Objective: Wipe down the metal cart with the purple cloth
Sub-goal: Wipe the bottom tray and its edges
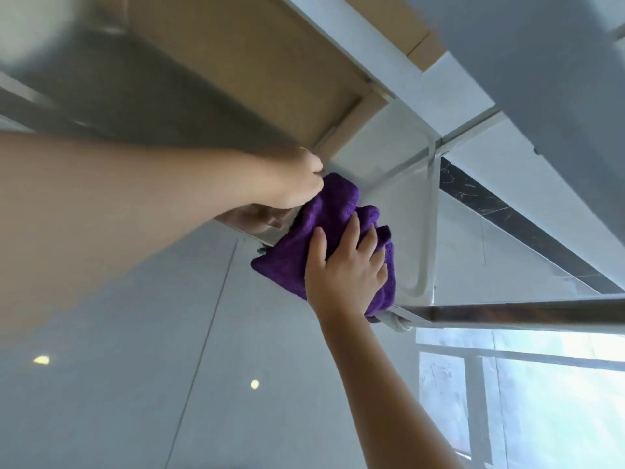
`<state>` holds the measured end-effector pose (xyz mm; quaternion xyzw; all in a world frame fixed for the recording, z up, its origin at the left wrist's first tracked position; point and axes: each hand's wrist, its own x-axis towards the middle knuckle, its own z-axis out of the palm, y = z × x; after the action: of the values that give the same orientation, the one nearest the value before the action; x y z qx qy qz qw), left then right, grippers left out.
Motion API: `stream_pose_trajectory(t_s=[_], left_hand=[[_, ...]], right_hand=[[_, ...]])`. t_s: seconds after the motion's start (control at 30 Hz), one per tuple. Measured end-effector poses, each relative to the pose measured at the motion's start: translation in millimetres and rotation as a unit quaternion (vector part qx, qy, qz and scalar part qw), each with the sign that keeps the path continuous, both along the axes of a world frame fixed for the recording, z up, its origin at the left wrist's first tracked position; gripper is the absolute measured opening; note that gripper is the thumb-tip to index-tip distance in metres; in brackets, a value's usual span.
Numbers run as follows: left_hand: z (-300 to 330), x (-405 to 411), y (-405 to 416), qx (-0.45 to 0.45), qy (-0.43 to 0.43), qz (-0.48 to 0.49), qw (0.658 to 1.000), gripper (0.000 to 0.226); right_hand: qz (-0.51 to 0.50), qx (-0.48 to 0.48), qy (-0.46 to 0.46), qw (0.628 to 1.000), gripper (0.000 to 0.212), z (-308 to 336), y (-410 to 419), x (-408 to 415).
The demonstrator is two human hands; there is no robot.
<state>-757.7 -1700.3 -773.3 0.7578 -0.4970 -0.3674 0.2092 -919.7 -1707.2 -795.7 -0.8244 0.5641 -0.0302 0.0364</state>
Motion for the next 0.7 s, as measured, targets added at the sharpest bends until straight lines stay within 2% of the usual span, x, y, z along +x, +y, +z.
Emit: stream_pose_trajectory(t_s=[0.07,0.13,0.2,0.27,0.37,0.5,0.7], left_hand=[[0.9,20.3,32.5,-0.05,-0.101,-0.036,0.993,0.035],[-0.6,41.7,67.2,-0.061,-0.201,-0.103,0.972,0.042],[-3.8,64.0,102.0,-0.044,-0.269,-0.131,0.953,0.05],[-4.7,84.6,134.4,-0.037,-0.304,-0.117,0.945,0.055],[-10.9,111.6,171.4,-0.066,-0.313,-0.05,0.946,0.058],[-21.2,144.2,200.0,-0.075,-0.267,0.077,0.958,0.059],[-29.6,174.2,225.5,-0.133,-0.22,0.201,0.945,0.068]], right_hand=[[0.022,0.023,0.022,0.999,0.076,3.5,5.1,20.0],[0.041,0.053,0.035,0.997,0.066,7.3,7.4,41.7],[0.046,0.077,0.028,0.996,0.06,12.4,3.3,70.2],[0.043,0.093,0.005,0.995,0.055,14.8,-4.3,107.1],[0.03,0.095,-0.008,0.995,0.052,14.0,-7.2,171.7],[0.033,0.083,-0.004,0.996,0.054,9.8,15.3,251.4],[0.136,0.076,0.0,0.988,0.058,8.0,66.9,316.4]])
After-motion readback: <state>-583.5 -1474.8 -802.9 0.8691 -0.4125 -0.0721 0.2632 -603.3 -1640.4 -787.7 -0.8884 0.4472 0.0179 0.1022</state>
